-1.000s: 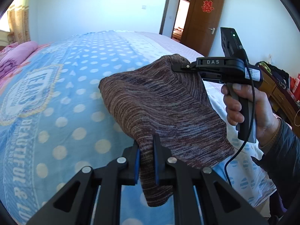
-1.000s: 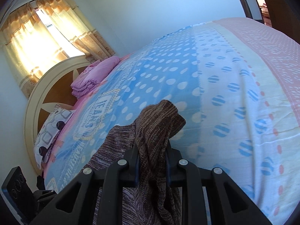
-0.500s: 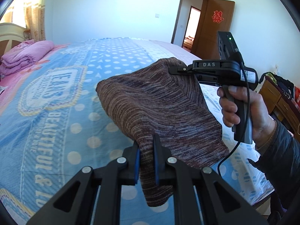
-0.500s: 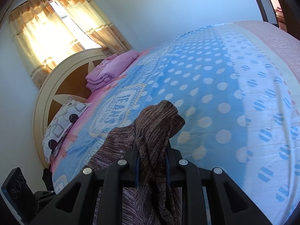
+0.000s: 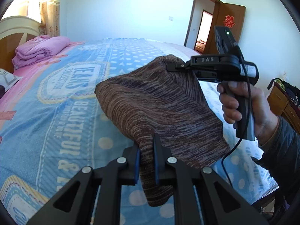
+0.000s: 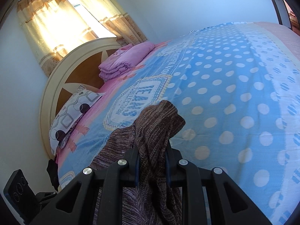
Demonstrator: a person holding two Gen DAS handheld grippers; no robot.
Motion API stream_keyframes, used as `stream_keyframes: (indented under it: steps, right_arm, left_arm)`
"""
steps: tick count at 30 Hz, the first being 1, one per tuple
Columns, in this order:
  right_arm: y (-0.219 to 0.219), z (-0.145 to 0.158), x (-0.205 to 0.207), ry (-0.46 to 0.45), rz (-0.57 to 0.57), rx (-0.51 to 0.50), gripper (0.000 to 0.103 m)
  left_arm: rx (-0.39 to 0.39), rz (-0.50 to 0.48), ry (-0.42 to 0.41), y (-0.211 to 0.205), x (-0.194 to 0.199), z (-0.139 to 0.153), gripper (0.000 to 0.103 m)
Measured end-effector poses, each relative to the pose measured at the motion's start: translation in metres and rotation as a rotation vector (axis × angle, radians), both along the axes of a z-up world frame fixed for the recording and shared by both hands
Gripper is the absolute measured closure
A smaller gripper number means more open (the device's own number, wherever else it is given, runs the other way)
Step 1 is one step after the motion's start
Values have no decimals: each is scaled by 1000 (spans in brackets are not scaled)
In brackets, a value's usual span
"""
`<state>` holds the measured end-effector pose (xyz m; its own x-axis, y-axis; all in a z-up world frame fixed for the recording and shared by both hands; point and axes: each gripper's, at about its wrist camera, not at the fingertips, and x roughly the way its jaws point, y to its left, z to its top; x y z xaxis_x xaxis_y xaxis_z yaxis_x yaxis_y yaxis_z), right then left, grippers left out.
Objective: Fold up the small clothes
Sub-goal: 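Lift the folded brown sweater with both tools and carry it across the bed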
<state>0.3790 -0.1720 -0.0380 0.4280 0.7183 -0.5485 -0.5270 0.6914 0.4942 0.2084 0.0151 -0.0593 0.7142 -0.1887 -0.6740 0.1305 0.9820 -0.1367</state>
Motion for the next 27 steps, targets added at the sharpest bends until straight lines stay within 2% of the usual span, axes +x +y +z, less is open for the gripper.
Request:
stream_keyframes:
  steps: [14,21,27]
  right_arm:
    - [87,-4,-5,15,115,-24,82]
    - [135,-9,-16,15,186,-46,82]
    - [159,-17,-21,32,221,-61,82]
  left_arm:
    - [64,75,2,50,-21,-6,91]
    - [62,117,13,71,-31,-15,91]
    - [58,135,25,80,-37,-21,91]
